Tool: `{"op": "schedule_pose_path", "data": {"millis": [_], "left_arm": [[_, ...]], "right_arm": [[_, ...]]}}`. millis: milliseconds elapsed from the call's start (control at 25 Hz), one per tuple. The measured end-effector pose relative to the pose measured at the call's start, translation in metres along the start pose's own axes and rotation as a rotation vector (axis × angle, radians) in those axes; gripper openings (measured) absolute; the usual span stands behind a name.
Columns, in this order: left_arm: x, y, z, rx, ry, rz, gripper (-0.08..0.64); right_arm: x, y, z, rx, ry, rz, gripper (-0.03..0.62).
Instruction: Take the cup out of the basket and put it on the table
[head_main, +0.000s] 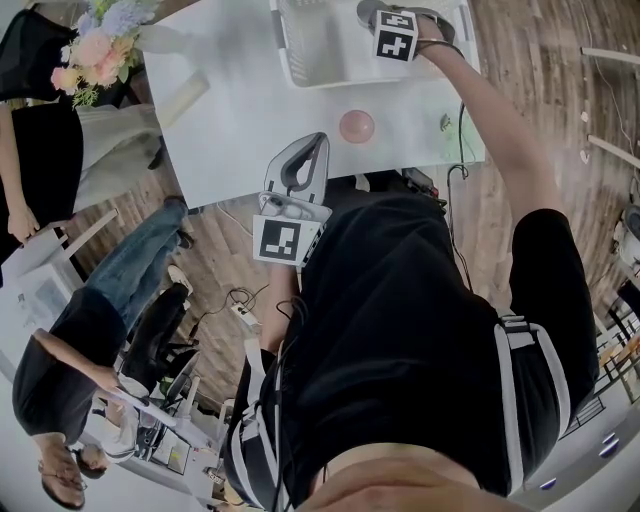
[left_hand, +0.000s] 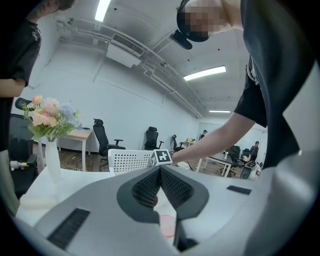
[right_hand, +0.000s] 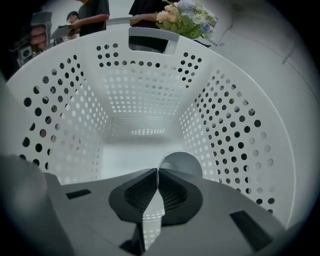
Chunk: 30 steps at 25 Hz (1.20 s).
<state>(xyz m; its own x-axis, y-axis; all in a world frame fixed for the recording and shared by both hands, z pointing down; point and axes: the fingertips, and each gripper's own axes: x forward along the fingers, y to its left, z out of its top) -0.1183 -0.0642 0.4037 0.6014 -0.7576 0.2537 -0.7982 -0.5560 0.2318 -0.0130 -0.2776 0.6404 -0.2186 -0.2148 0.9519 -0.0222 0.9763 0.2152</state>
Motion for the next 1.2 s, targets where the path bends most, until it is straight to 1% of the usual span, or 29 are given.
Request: {"op": "schedule_pose_path", "data": {"millis": [360,560,680,760,1080,1200], "left_arm": [[0.003,-0.001,0.000,0.002,0.026,0.007,0.020],[0.005,-0.011,0.007,0.014,-0.023,-0.028,0.020],[0.005,-0.016,0.006,0.023,-0.015,-0.035,0.020],[0.005,-0.021,0.008,0.029,-0.027,-0.045,0.020],[-0.001,-0.043,0.009,0.042,-0.031,-0.060,0.020],[-0.002,-0.049,0.011,0.050,-0.039,-0.068,0.020]], "right_arm": [[-0.051,-0.003,0.016,0.025,-0.061,-0.028,0.026],[-0.091,-0.001,0.024,0.012,-0.097,-0.051,0.026],[-0.117,0.004,0.028,0.002,-0.114,-0.061,0.026],[-0.134,0.007,0.031,-0.007,-0.131,-0.071,0.026],[-0.204,0.028,0.042,-0.033,-0.207,-0.137,0.026],[-0.229,0.038,0.046,-0.026,-0.256,-0.161,0.026]]}}
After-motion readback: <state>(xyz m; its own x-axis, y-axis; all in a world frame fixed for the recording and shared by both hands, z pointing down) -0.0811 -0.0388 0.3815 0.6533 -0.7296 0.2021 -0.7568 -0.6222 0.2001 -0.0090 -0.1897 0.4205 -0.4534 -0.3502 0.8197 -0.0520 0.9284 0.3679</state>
